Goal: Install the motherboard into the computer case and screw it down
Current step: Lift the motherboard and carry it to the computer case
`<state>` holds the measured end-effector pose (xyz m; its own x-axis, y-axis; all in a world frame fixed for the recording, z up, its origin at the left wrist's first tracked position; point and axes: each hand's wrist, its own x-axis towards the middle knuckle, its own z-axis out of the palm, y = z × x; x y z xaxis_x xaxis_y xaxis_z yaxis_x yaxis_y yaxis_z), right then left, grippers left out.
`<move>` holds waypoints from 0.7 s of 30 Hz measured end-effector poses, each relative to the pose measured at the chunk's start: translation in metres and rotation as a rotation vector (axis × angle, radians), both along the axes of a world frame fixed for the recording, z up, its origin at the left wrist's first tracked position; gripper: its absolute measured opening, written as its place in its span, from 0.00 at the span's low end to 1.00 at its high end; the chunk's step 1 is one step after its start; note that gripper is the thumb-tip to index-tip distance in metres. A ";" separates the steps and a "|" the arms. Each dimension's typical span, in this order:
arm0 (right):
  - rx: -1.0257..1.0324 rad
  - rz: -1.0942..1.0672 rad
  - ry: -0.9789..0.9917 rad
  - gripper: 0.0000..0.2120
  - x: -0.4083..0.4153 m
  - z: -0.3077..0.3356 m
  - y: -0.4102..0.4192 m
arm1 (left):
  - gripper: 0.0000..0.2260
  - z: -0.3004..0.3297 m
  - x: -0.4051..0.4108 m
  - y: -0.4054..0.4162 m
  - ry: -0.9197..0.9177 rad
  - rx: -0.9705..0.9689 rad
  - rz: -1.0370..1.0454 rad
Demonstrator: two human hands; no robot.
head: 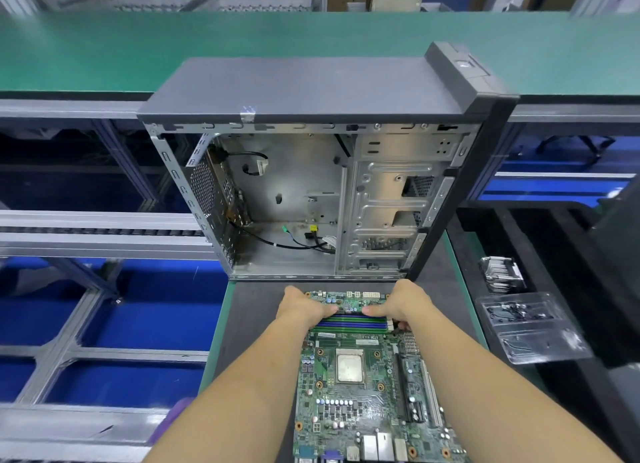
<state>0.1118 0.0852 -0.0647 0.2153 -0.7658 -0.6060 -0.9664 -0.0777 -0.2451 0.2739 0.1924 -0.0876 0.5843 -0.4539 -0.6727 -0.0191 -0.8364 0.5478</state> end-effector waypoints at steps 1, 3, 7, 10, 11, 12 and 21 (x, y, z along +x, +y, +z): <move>0.000 0.001 0.009 0.31 0.000 -0.001 0.000 | 0.39 0.000 0.000 0.000 -0.003 0.001 -0.007; -0.013 0.022 0.038 0.30 0.002 -0.004 0.000 | 0.39 -0.001 0.000 -0.001 -0.002 0.003 -0.017; -0.032 0.051 0.042 0.29 0.002 -0.006 0.001 | 0.39 0.002 0.000 -0.002 0.012 0.010 -0.027; -0.031 0.019 -0.014 0.29 -0.002 -0.010 0.003 | 0.40 0.003 0.000 0.002 0.028 -0.018 -0.033; -0.022 0.006 -0.036 0.29 -0.005 -0.011 0.004 | 0.41 0.003 0.000 0.004 0.040 -0.031 -0.026; -0.005 -0.011 -0.060 0.29 -0.007 -0.012 0.006 | 0.42 0.003 0.000 0.006 0.053 -0.044 -0.017; 0.009 0.045 -0.040 0.37 0.006 -0.001 0.019 | 0.47 0.009 -0.012 0.007 -0.024 -0.010 0.019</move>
